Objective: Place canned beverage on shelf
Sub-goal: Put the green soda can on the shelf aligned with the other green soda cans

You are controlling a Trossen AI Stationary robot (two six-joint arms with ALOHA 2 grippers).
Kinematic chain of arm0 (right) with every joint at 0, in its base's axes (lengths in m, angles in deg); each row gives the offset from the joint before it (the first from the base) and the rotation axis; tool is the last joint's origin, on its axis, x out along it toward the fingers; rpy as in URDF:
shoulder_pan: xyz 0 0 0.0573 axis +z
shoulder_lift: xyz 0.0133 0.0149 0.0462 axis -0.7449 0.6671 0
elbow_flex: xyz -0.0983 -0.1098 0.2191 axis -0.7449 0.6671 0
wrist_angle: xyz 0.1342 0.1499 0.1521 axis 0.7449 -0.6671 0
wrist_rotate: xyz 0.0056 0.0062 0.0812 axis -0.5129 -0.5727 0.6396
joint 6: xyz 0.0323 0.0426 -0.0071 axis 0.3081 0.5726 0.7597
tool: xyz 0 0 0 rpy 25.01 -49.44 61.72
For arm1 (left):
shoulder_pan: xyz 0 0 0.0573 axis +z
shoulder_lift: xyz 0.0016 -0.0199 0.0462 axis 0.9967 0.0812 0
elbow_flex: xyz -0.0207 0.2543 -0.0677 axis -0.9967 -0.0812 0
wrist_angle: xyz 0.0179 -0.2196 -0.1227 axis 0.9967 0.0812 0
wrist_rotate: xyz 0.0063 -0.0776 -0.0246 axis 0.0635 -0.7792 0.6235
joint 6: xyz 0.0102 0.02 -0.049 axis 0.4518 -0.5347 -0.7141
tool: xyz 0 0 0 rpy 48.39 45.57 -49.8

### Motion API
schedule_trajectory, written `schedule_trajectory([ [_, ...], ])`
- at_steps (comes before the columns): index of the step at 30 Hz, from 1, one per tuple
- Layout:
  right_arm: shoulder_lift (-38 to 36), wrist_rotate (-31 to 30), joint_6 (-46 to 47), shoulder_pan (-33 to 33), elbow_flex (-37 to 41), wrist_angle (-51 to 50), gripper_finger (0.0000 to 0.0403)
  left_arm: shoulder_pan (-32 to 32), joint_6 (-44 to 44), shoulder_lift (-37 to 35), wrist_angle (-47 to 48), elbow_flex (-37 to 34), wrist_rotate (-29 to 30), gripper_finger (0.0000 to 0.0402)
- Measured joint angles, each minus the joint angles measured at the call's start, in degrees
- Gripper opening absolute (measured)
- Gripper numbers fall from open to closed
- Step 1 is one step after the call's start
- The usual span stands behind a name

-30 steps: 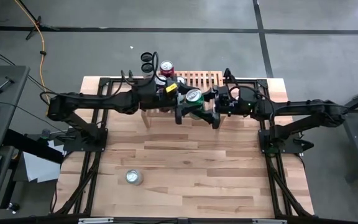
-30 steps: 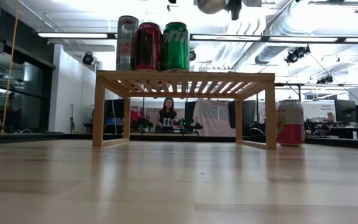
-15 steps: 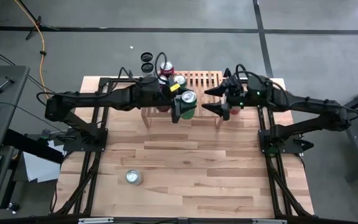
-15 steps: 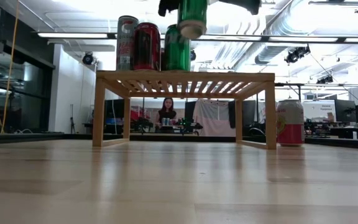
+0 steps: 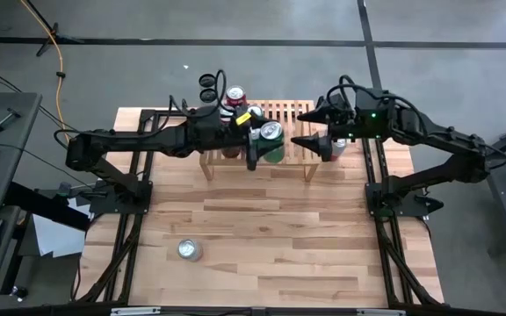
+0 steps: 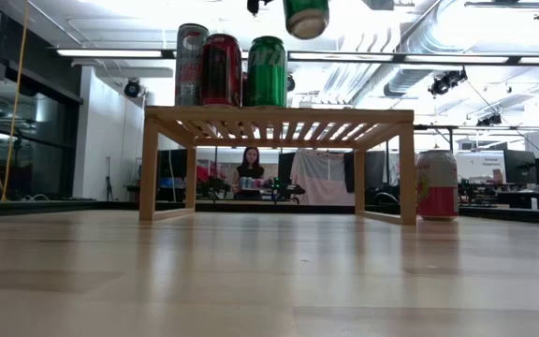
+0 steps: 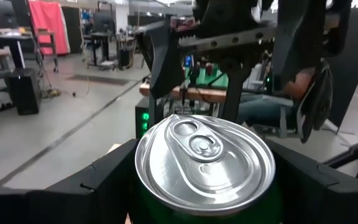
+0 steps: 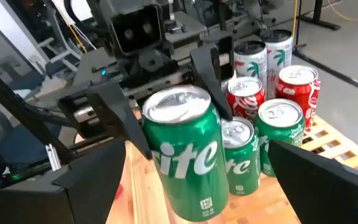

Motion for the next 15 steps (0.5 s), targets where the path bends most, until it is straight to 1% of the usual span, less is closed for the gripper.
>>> schedule_trajectory([
  [3,0.04,-0.01,0.71,-0.02,-0.04,-0.44,0.0380,0.03,0.89,0.04,0.12,2.17,-0.04,0.0278],
  [8,0.04,-0.01,0.71,0.00,-0.04,0.40,0.0380,1.94,6.35,0.03,2.40,9.61,0.61,0.0278],
  [12,0.04,-0.01,0.31,0.00,-0.04,1.28,0.0380,6.18,8.12,2.07,7.32,15.84,1.16,0.0278],
  [15,0.08,-0.03,-0.04,0.00,-0.04,1.55,0.0380,10.48,7.72,5.70,11.59,20.20,-1.26,0.0278],
])
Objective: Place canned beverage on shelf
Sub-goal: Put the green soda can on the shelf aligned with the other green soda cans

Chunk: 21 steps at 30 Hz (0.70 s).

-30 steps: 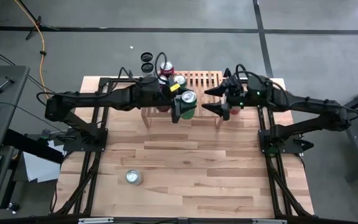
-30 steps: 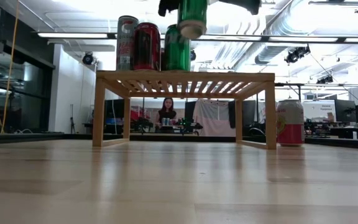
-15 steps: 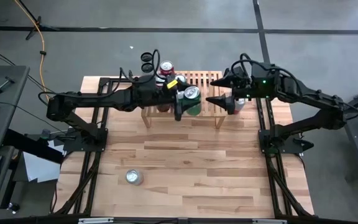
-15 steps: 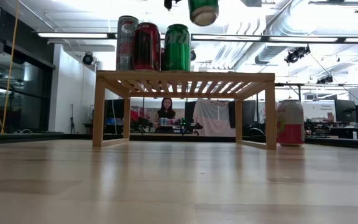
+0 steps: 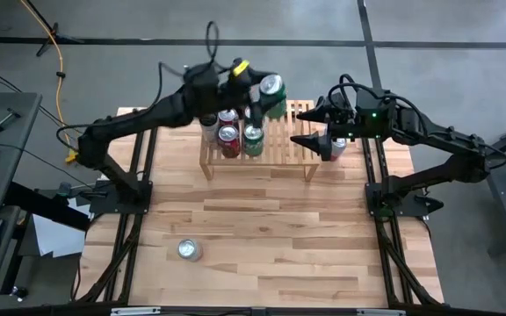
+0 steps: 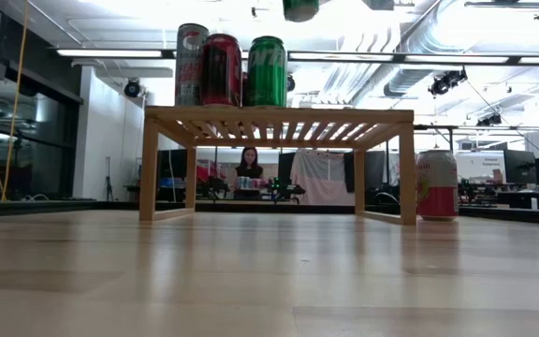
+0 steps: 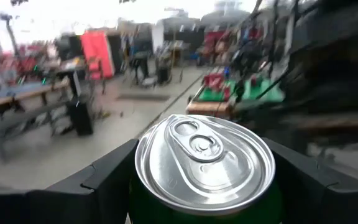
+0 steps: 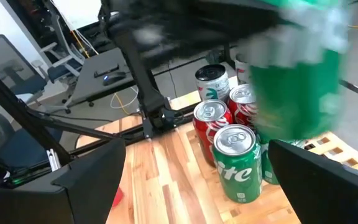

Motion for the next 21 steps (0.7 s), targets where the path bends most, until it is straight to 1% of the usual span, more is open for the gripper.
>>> schedule_trajectory([
  [3,0.01,-0.01,0.37,0.00,0.00,-0.08,0.0380,4.21,-0.15,4.12,3.11,3.63,-1.99,0.0278],
  [6,0.03,-0.02,0.87,0.00,0.00,-0.18,0.0380,7.64,-2.19,7.44,3.54,6.02,-1.38,0.0278],
  [8,0.03,-0.02,1.29,0.00,0.00,-0.24,0.0380,9.30,-4.56,8.81,2.54,6.36,-0.90,0.0278],
  [13,0.03,-0.02,1.29,0.00,0.00,-0.25,0.0380,10.63,-6.05,11.09,4.88,6.36,6.27,0.0278],
  [17,0.03,-0.02,1.29,0.00,0.00,-0.25,0.0380,9.84,-6.08,12.11,9.09,6.36,9.71,0.0278],
  [21,0.13,-0.02,1.26,0.00,0.00,-0.25,0.0380,8.79,-6.33,12.44,10.91,6.36,14.53,0.0278],
])
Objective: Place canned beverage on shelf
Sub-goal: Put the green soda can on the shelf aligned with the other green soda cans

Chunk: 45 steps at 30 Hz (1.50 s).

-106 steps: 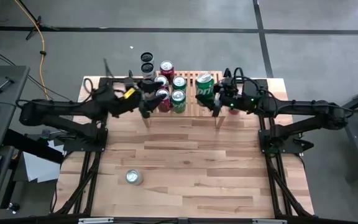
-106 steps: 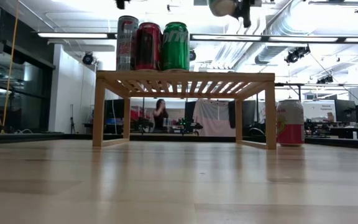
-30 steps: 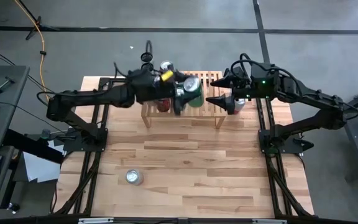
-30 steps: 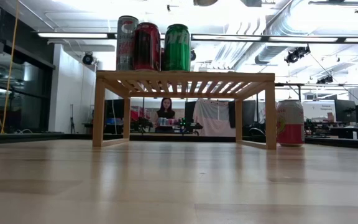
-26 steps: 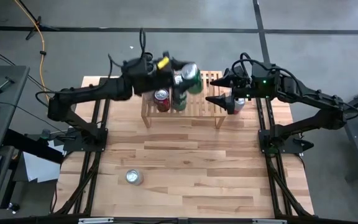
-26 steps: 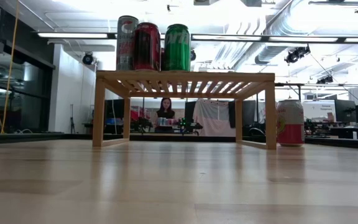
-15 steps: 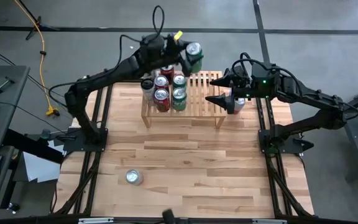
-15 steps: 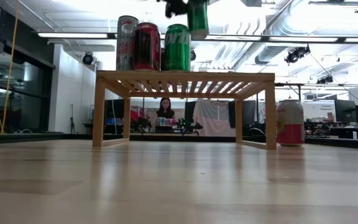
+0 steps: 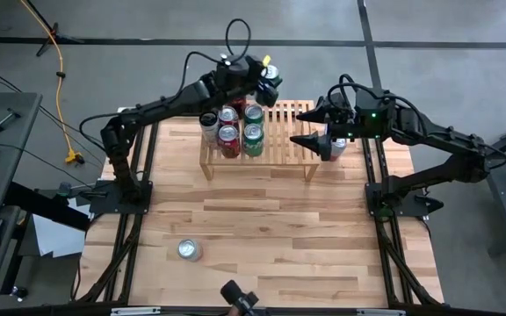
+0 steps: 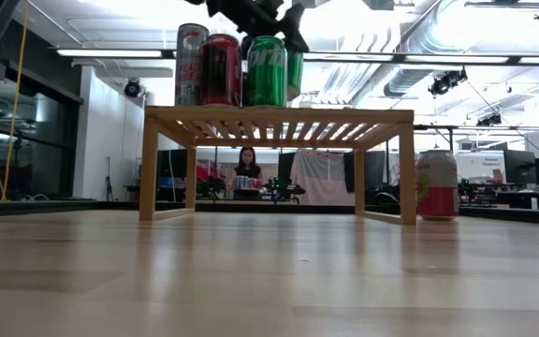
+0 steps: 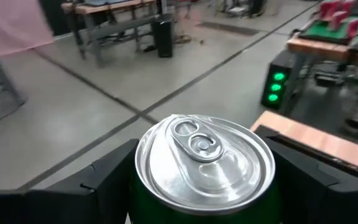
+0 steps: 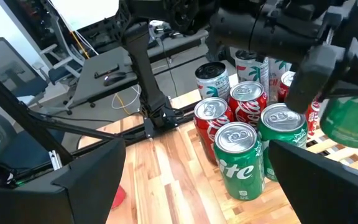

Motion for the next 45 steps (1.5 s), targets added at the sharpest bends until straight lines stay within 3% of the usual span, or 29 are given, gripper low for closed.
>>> schedule_trajectory([
  [6,0.35,-0.02,-0.41,0.00,0.02,0.06,0.0380,-0.99,-4.98,0.00,4.34,-0.02,9.39,0.0278],
  [10,0.87,-0.02,-0.85,0.00,0.07,0.10,0.0380,-1.49,-9.05,-0.11,2.30,-2.19,13.17,0.0278],
  [22,1.94,0.00,-1.43,0.00,0.07,0.00,0.0380,-3.33,-10.32,0.30,-5.37,-6.93,18.58,0.0278],
  [42,1.94,0.00,-1.45,0.00,0.07,-0.03,0.0380,-4.97,-11.85,1.29,-0.60,-6.96,23.09,0.0278],
  [45,1.93,-4.23,-0.49,0.04,0.07,0.00,0.0380,-5.29,-11.67,1.68,-0.40,-6.86,23.87,0.0278],
])
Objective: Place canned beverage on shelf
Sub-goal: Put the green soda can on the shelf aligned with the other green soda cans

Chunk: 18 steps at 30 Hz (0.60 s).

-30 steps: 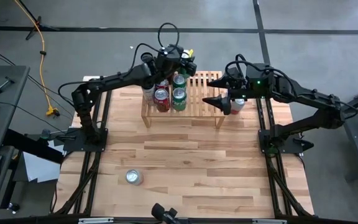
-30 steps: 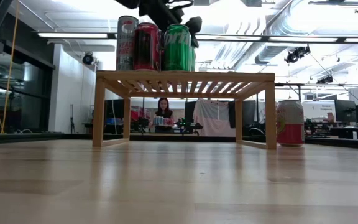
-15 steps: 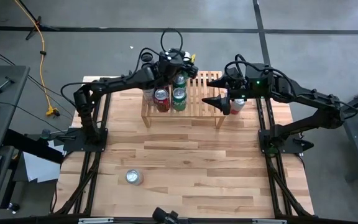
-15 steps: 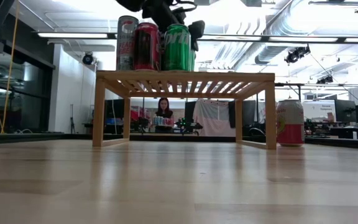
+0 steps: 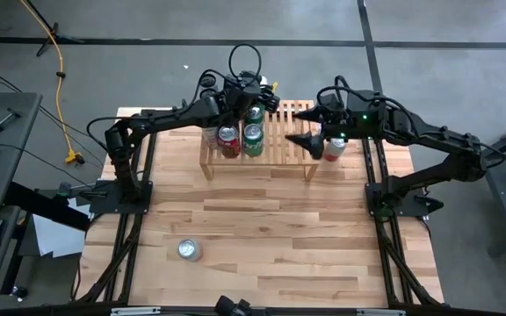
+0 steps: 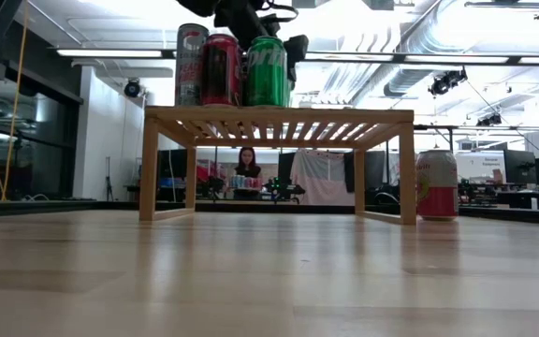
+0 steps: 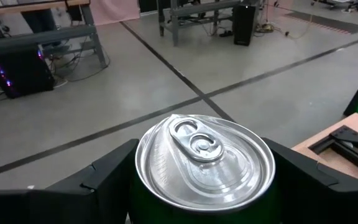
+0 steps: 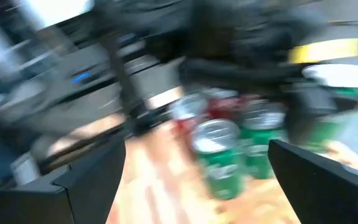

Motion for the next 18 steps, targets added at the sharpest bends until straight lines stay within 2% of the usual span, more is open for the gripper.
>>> schedule_trajectory([
  [4,0.01,-12.65,4.19,-1.86,0.00,0.00,0.0380,-0.19,-0.07,0.00,-0.33,0.00,0.17,0.0278],
  [8,0.21,-13.69,8.66,-8.52,0.00,0.00,0.0377,-0.25,-0.08,0.02,-0.49,0.00,0.12,0.0278],
  [11,1.86,-13.31,9.63,-15.58,-0.07,0.00,0.0360,-0.28,-0.07,0.02,-0.39,0.00,-0.31,0.0278],
  [13,4.05,-10.24,10.69,-20.55,-0.07,0.35,0.0340,-0.49,-0.08,0.04,-0.35,0.00,-0.48,0.0278],
  [18,13.56,5.21,15.58,-31.62,-0.22,5.64,0.0259,-0.89,0.40,0.07,-0.48,0.00,-0.92,0.0278],
])
